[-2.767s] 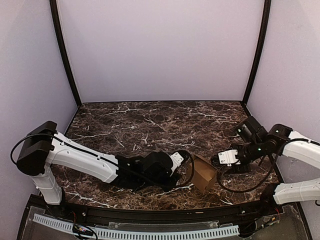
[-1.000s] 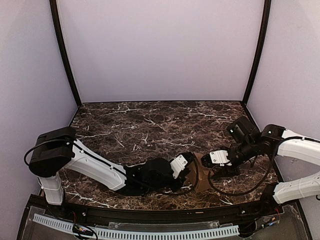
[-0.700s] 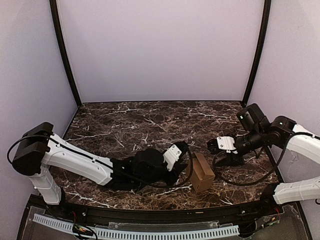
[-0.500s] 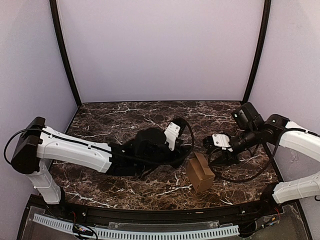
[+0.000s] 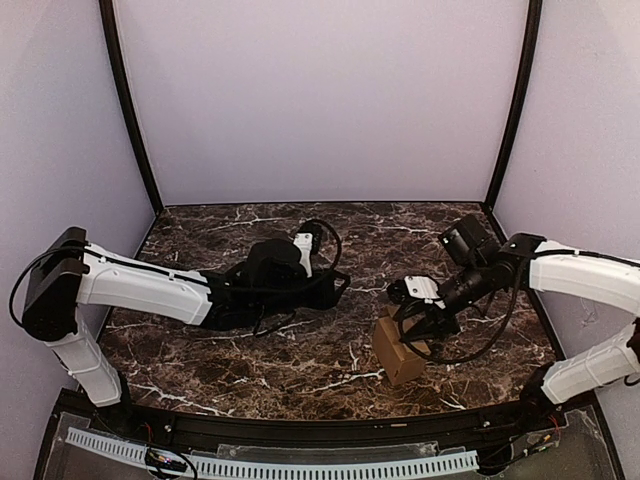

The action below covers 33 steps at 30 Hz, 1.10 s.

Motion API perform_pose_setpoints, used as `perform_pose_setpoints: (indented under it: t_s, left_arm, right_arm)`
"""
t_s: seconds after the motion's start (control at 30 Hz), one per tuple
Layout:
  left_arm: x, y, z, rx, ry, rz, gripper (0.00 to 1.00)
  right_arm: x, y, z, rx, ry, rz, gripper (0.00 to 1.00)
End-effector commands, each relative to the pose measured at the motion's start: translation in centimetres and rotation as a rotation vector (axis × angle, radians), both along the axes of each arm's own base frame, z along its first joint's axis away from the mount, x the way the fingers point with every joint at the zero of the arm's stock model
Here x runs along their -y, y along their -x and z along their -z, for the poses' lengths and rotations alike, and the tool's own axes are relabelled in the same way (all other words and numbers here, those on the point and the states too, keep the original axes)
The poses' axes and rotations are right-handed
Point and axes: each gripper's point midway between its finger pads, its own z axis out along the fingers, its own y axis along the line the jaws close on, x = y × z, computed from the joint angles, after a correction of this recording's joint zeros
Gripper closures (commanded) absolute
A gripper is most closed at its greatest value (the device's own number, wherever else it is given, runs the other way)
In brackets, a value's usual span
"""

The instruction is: Fold the paper box

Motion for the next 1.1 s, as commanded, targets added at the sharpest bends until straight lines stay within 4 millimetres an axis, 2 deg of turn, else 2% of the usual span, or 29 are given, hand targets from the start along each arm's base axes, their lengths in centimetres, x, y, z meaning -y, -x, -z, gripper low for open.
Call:
perform_pose_setpoints:
  t_s: [0.0,0.13,0.3,0.4,0.43,0.47,0.5,0.53,0.57,0.6,0.63,0.67,0.7,0.77,0.83,0.97,1.07]
  left_arm:
    - [-0.4,1.0,-1.3,-0.011,0.052,0.018,0.54]
    - [-0.5,1.0,-1.2,-0.001,0.036,0.022,0.55]
    - [0.0,1.0,-1.0,0.007,0.034,0.041,0.55]
    - [1.5,1.2,-1.0,0.027,0.037,0.102,0.54]
    - [2.1,1.2,-0.3,0.021,0.024,0.122,0.54]
    - [3.2,1.5,-0.7,0.027,0.034,0.172,0.54]
    - [3.9,1.6,0.2,0.016,0.024,0.199,0.54]
    - [5.1,2.3,-0.4,0.012,0.044,0.268,0.54]
    - [5.9,3.0,0.7,-0.017,0.033,0.325,0.54]
    - [6.6,3.2,0.3,-0.015,0.043,0.352,0.54]
    - [7.2,3.8,1.3,-0.039,0.037,0.398,0.54]
    - [7.7,3.9,1.0,-0.040,0.046,0.418,0.53]
    - [8.1,4.2,1.9,-0.064,0.039,0.441,0.53]
    - [8.6,4.6,2.4,-0.084,0.039,0.474,0.52]
    - [9.1,4.9,2.6,-0.100,0.043,0.504,0.52]
    - [9.4,5.1,2.5,-0.110,0.050,0.517,0.55]
    - [9.3,5.2,2.7,-0.120,0.054,0.515,0.64]
  right_arm:
    - [0.7,0.2,3.2,-0.042,0.059,-0.011,0.54]
    - [1.0,0.4,5.0,-0.080,0.090,-0.021,0.54]
    - [0.8,0.6,6.1,-0.146,0.100,-0.027,0.54]
    - [1.0,0.7,6.8,-0.172,0.115,-0.022,0.55]
    - [1.0,0.8,6.8,-0.176,0.116,-0.021,0.55]
    - [1.1,0.8,6.5,-0.176,0.112,-0.020,0.55]
    - [1.1,0.8,5.8,-0.166,0.099,-0.017,0.55]
    - [1.1,0.7,4.8,-0.148,0.081,-0.011,0.55]
    - [1.1,0.5,3.7,-0.126,0.060,-0.003,0.55]
    - [1.1,0.4,2.4,-0.098,0.037,0.004,0.54]
    - [1.1,0.4,1.0,-0.071,0.013,0.009,0.53]
    - [1.1,0.3,-0.2,-0.046,-0.009,0.014,0.52]
    - [1.1,0.4,-1.2,-0.027,-0.026,0.019,0.50]
    - [1.4,0.6,-2.4,0.005,-0.039,0.021,0.46]
    - [2.0,0.8,-2.2,0.013,-0.015,0.028,0.46]
    - [3.2,1.5,-0.4,0.009,0.051,0.023,0.49]
    - [3.3,2.1,0.5,0.016,0.074,0.007,0.51]
